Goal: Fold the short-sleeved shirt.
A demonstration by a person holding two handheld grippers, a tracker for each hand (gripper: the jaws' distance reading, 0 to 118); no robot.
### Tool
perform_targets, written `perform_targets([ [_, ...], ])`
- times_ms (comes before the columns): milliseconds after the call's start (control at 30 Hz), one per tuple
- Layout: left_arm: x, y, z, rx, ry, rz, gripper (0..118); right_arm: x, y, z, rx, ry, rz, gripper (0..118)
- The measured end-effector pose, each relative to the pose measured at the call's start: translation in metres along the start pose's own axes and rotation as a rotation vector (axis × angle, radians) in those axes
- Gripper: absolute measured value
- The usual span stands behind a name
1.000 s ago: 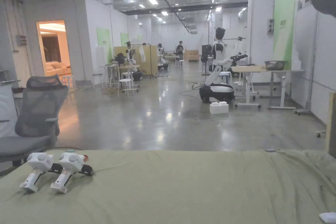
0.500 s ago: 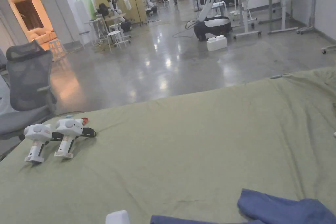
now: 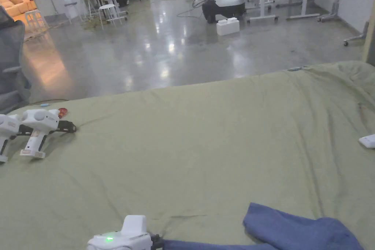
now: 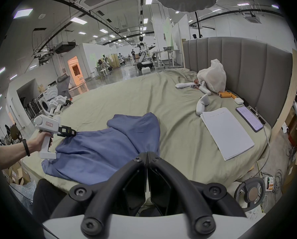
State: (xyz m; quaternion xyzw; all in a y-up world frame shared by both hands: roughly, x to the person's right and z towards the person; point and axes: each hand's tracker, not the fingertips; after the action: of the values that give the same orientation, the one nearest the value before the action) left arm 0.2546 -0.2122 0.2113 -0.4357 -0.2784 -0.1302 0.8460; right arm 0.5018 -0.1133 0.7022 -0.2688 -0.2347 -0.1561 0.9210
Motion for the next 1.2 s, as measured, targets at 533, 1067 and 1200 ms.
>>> perform_targets([
  [533, 0.015, -0.008, -0.006, -0.048, 0.014, 0.05, 1, 0.002, 0.13, -0.23, -0.253, 0.139, 0.154, 99],
  [1067, 0.006, -0.008, 0.02, -0.039, -0.02, 0.05, 1, 0.012, 0.121, -0.288, -0.448, 0.056, 0.076, 6],
  [1200, -0.019, -0.021, 0.105, 0.139, -0.098, 0.127, 1, 0.012, 0.14, -0.228, -0.298, 0.09, 0.061, 6],
])
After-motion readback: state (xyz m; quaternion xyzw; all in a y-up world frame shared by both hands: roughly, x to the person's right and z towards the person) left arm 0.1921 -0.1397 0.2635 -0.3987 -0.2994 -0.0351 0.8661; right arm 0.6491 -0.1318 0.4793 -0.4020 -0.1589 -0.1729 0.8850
